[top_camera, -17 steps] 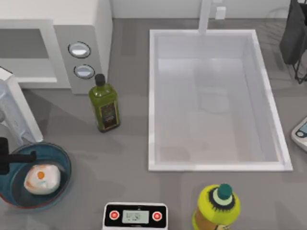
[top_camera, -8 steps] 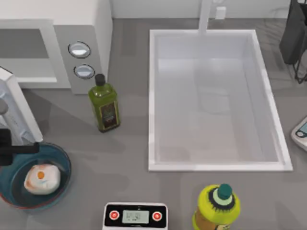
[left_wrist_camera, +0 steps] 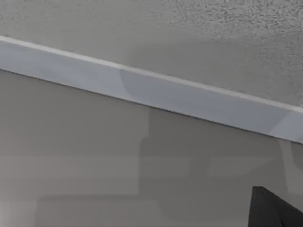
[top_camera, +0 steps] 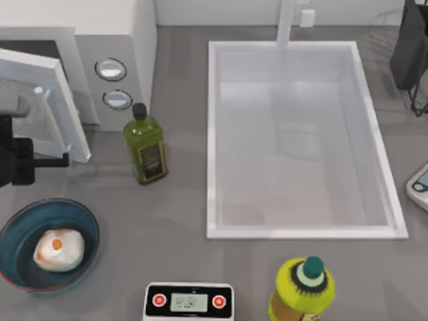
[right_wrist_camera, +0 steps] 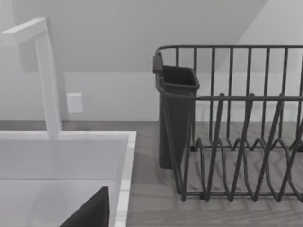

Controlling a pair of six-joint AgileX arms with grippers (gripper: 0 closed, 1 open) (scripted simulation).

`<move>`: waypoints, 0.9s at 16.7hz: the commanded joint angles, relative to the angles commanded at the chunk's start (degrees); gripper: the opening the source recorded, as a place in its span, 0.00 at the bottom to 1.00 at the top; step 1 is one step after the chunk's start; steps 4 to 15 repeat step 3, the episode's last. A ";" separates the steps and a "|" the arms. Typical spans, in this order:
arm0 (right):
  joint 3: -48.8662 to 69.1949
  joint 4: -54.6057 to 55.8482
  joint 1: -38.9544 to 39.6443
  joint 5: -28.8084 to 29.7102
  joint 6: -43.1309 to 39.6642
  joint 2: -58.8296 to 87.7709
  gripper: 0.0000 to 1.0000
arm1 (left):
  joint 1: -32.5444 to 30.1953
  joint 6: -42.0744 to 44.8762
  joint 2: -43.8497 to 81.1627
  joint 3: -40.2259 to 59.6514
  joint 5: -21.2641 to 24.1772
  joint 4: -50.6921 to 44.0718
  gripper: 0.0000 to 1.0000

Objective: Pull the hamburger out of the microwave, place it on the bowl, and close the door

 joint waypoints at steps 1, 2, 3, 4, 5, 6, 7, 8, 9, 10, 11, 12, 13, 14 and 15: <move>0.00 0.00 0.00 0.00 0.00 0.00 1.00 | -0.03 0.00 1.19 0.87 -0.01 0.65 0.00; 0.00 0.00 0.00 0.00 0.00 0.00 1.00 | -0.05 -0.01 1.79 1.33 -0.02 0.99 0.00; 0.00 0.00 0.00 0.00 0.00 0.00 1.00 | -0.05 -0.01 1.86 1.39 -0.02 1.04 0.00; 0.00 0.00 0.00 0.00 0.00 0.00 1.00 | -0.05 -0.01 1.86 1.39 -0.02 1.04 0.00; 0.00 0.00 0.00 0.00 0.00 0.00 1.00 | -0.05 -0.01 1.86 1.39 -0.02 1.04 0.00; 0.00 0.00 0.00 0.00 0.00 0.00 1.00 | -0.05 -0.01 1.86 1.39 -0.02 1.04 0.00; 0.00 0.00 0.00 0.00 0.00 0.00 1.00 | -0.05 -0.01 1.86 1.39 -0.02 1.04 0.00; 0.00 0.00 0.00 0.00 0.00 0.00 1.00 | -0.05 -0.01 1.86 1.39 -0.02 1.04 0.00; 0.00 0.00 0.00 0.00 0.00 0.00 1.00 | -0.05 -0.01 1.86 1.39 -0.02 1.04 0.00; 0.00 0.00 0.00 0.00 0.00 0.00 1.00 | -0.05 -0.01 1.86 1.39 -0.02 1.04 0.00; 0.00 0.00 0.00 0.00 0.00 0.00 1.00 | -0.05 -0.01 1.86 1.39 -0.02 1.04 0.00; 0.00 0.00 0.00 0.00 0.00 0.00 1.00 | -0.05 -0.01 1.86 1.39 -0.02 1.04 0.00; 0.00 0.00 0.00 0.00 0.00 0.00 1.00 | -0.05 -0.01 1.86 1.39 -0.02 1.04 0.00; 0.00 0.00 0.00 0.00 0.00 0.00 1.00 | -0.05 -0.01 1.86 1.39 -0.02 1.04 0.00; 0.00 0.00 0.00 0.00 0.00 0.00 1.00 | -0.05 -0.01 1.86 1.39 -0.02 1.04 0.00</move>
